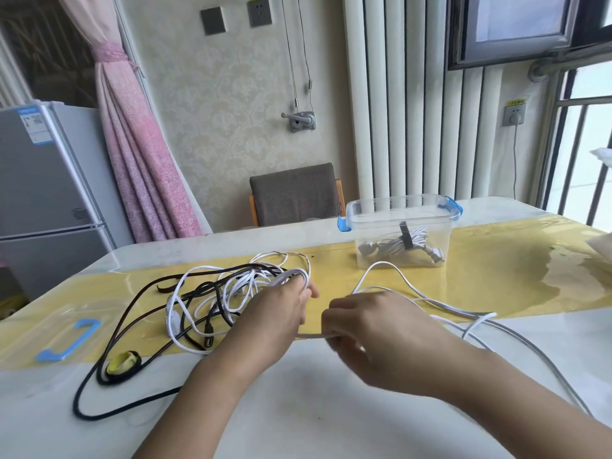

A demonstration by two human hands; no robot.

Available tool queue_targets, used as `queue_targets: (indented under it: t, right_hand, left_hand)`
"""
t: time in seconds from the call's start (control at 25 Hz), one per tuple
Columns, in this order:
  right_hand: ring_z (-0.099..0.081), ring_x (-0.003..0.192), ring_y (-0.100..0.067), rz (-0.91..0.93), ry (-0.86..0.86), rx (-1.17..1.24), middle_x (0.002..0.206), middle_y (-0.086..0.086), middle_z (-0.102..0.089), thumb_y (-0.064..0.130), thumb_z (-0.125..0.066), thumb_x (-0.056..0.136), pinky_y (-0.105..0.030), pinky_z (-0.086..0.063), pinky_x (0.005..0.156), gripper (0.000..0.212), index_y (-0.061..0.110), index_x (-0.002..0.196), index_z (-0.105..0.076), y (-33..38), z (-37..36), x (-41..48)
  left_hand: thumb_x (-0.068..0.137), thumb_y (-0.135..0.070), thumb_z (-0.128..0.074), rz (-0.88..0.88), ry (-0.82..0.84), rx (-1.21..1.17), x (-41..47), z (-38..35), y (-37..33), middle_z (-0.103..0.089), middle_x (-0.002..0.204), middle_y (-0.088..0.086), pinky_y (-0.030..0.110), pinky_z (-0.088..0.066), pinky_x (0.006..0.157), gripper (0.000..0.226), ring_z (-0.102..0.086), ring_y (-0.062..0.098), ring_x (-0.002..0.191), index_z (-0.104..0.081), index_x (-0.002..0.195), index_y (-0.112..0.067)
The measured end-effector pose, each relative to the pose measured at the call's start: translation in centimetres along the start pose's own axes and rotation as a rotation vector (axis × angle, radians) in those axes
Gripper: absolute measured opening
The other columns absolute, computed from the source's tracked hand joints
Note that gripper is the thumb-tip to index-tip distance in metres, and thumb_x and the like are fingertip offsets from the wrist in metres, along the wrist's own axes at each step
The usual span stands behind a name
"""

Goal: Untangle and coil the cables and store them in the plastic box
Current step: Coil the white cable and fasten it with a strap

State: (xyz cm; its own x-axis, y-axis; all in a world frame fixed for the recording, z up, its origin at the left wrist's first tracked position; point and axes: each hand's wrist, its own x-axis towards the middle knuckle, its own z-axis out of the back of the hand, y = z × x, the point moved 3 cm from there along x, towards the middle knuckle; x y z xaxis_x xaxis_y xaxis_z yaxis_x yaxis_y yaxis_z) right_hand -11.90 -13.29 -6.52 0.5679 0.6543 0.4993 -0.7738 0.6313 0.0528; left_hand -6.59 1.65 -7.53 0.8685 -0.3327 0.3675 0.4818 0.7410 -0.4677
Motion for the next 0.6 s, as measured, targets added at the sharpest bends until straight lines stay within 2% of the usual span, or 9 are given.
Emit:
queue_targets:
  t: [0.08,0.2,0.28,0.4,0.52,0.6]
  right_hand:
    - [-0.051,0.055,-0.016,-0.029,-0.155,-0.049,0.064,0.009,-0.053,0.015,-0.036,0.072,-0.027,-0.04,0.042,0.018,0.022,0.068,-0.053,-0.7,1.5,0.0]
    - [-0.051,0.058,-0.018,-0.115,-0.38,-0.108,0.065,0.006,-0.055,0.008,-0.033,0.07,-0.027,-0.041,0.045,0.024,0.017,0.067,-0.056,-2.2,3.6,-0.2]
    - [-0.05,0.062,-0.022,-0.178,-0.463,-0.166,0.066,0.002,-0.056,0.007,-0.031,0.071,-0.028,-0.04,0.049,0.028,0.014,0.066,-0.058,-3.5,4.2,-0.5]
    - [-0.051,0.064,-0.027,-0.318,-0.468,-0.201,0.067,-0.001,-0.057,0.004,-0.031,0.07,-0.027,-0.034,0.055,0.031,0.013,0.065,-0.06,-5.8,3.9,-1.0]
    - [-0.045,0.062,-0.026,-0.515,-0.412,-0.176,0.073,-0.003,-0.056,-0.006,-0.039,0.065,-0.023,-0.023,0.047,0.029,0.013,0.067,-0.061,-8.0,3.1,-1.7]
    - [-0.042,0.062,-0.025,-0.597,-0.371,-0.177,0.079,-0.005,-0.058,-0.013,-0.045,0.065,-0.019,-0.02,0.046,0.033,0.013,0.072,-0.064,-9.0,2.6,-2.1]
  left_hand:
    - [0.1,-0.021,-0.039,0.078,0.112,-0.133,-0.4,-0.3,-0.2,-0.048,0.054,-0.008,0.02,-0.037,0.05,0.029,-0.046,0.006,0.048,-0.051,0.075,-0.028]
    - [0.102,-0.029,-0.036,0.197,0.286,-0.411,-0.9,-0.4,-1.1,-0.04,0.041,-0.006,0.017,-0.028,0.039,0.037,-0.033,0.008,0.035,-0.062,0.08,-0.013]
    - [0.101,-0.032,-0.034,0.207,0.39,-0.557,-1.1,-0.3,-2.1,-0.033,0.039,-0.004,0.017,-0.022,0.036,0.044,-0.025,0.008,0.034,-0.061,0.074,-0.009]
    - [0.099,-0.041,-0.034,0.236,0.568,-0.723,-1.7,0.0,-3.1,-0.028,0.039,-0.004,0.014,-0.015,0.034,0.051,-0.018,0.007,0.033,-0.058,0.066,-0.011]
    - [0.093,-0.051,-0.038,0.23,0.839,-0.863,-2.7,0.3,-3.6,-0.029,0.038,-0.008,0.013,-0.012,0.031,0.05,-0.018,0.002,0.031,-0.056,0.06,-0.018]
    - [0.09,-0.054,-0.045,0.196,0.947,-1.001,-2.9,0.6,-3.8,-0.031,0.039,-0.012,0.013,-0.012,0.029,0.046,-0.02,-0.003,0.03,-0.054,0.06,-0.021]
